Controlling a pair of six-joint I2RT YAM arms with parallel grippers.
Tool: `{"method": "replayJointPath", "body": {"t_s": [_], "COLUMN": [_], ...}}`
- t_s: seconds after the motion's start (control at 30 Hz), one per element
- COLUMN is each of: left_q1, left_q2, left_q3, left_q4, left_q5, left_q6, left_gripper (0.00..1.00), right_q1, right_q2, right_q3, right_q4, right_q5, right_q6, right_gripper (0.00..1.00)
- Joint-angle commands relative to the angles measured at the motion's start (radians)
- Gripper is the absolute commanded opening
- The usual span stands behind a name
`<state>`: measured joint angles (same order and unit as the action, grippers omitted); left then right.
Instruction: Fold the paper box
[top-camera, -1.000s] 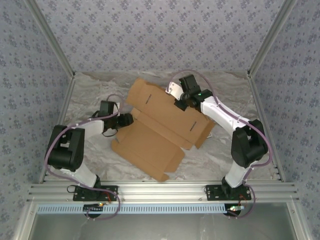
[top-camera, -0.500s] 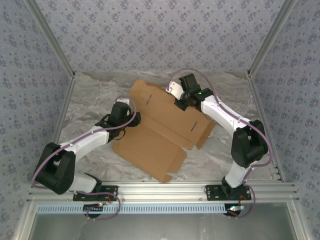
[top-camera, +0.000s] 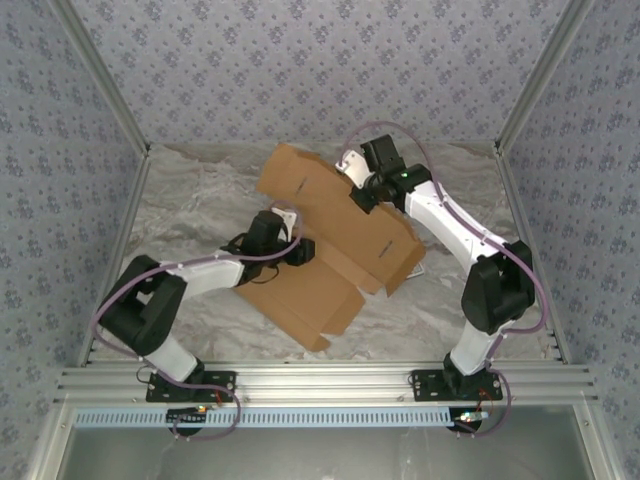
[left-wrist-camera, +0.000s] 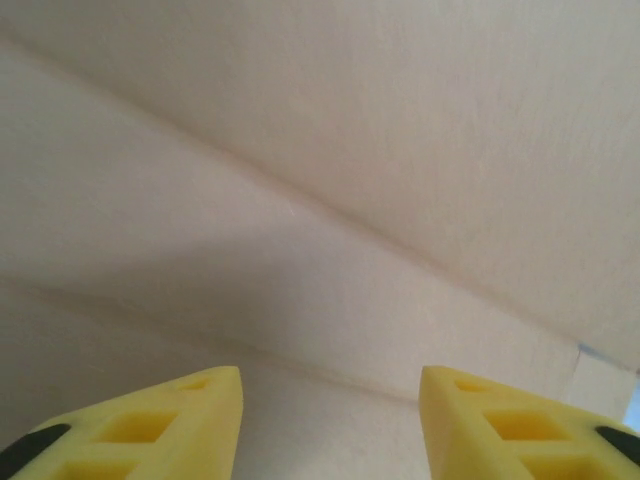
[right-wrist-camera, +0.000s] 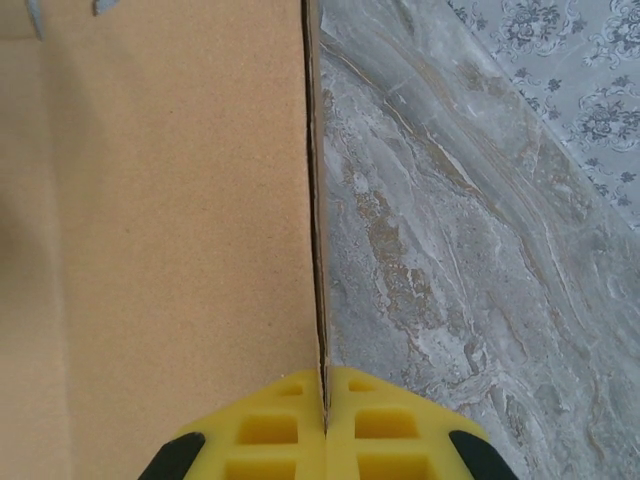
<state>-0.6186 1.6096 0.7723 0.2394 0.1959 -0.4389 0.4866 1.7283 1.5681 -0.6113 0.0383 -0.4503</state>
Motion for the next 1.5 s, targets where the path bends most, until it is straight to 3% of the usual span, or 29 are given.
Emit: {"method": "replayJointPath", "body": {"t_s": [0.0,0.43,1.0,1.47], "left_q1": [-0.005,-0.005,-0.005,-0.005], "left_q2": [0.055,0.194,0.260,0.387], "left_q3": [0.059,0.114,0.073,-0.009], "left_q4": [0.077,0.155,0.162,0.383], "left_q5": [0.051,0.071,0.034,-0.061], "left_q6": [0.000,-0.038,-0.070,-0.164], "left_gripper": [0.44,0.28,0.16,0.05], "right_q1": [0.020,0.026,0.017,0.088], "right_q2": [0.023,0.062,0.090,0.087], "right_q3": [0.065,0.107,0.115,0.110], "right_q4": [-0.120,-0.164,-0.143,-0.122], "right_q5": [0.013,0.030,0.041,0.092], "right_q6": [0.066,0.090,0.105,0.196], "right_gripper": [0.00,0.00,0.00,0.00]}}
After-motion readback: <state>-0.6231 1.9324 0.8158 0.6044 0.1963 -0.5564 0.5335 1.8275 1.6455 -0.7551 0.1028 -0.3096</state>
